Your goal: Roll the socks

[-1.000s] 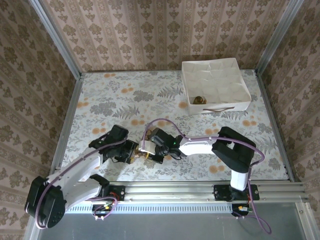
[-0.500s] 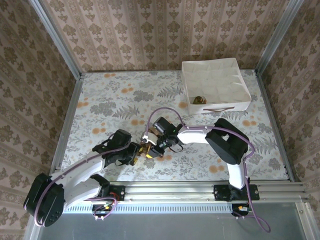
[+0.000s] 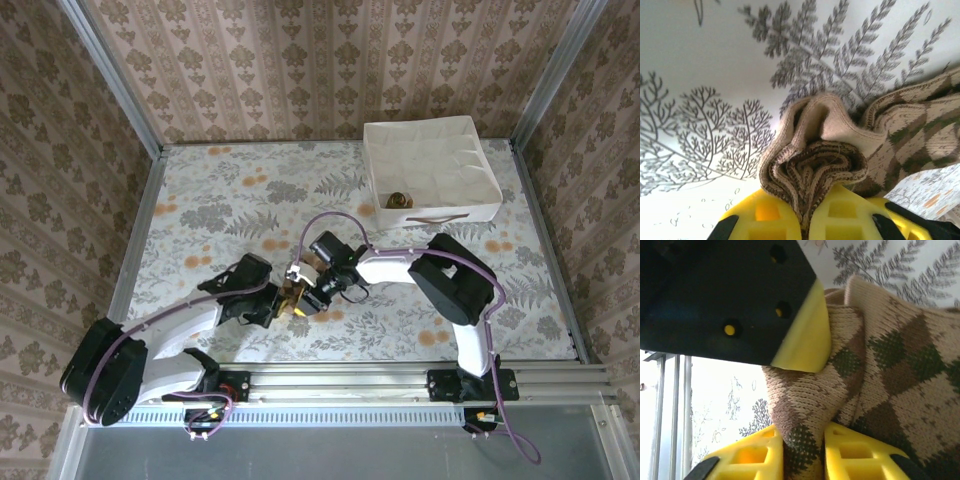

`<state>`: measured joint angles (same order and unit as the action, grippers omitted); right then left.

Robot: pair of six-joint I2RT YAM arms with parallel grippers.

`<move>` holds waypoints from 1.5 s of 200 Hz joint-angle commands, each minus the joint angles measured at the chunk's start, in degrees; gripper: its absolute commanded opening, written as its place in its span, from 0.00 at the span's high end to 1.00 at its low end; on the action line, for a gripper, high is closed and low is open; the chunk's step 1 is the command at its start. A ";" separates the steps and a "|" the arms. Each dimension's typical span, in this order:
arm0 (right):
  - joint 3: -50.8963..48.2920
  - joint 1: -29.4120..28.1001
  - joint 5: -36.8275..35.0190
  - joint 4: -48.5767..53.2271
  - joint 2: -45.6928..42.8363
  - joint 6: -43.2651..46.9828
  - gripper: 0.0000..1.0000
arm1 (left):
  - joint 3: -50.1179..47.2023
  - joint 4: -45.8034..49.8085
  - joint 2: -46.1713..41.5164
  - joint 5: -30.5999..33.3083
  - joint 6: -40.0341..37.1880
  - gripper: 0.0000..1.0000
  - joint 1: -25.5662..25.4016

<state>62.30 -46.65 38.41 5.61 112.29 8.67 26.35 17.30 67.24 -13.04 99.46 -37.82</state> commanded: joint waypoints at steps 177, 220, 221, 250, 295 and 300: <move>-10.24 -25.43 -55.08 -14.83 -10.97 25.52 0.57 | 5.03 21.68 7.11 -2.37 1.90 1.00 0.47; -8.71 -25.42 -57.13 -14.18 -6.96 26.46 0.61 | 4.94 21.20 7.11 -2.61 1.73 1.00 0.58; -8.70 -25.42 -57.22 -14.20 -6.94 26.43 0.61 | 4.98 21.20 7.11 -2.61 1.67 1.00 0.57; -8.50 -25.09 -58.79 -13.93 -5.28 24.76 0.81 | 5.37 21.10 6.87 -2.75 1.20 1.00 0.73; -10.31 -23.83 -55.38 -11.46 -6.80 19.83 1.00 | 6.96 21.59 1.95 -0.84 -1.86 0.81 1.85; -10.36 -23.39 -53.93 -10.45 -7.19 19.02 1.00 | 6.96 21.63 0.90 -0.46 -2.16 0.74 2.00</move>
<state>52.97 -71.88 -18.09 -8.64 104.36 31.70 33.69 32.82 71.02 -15.86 99.98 -36.53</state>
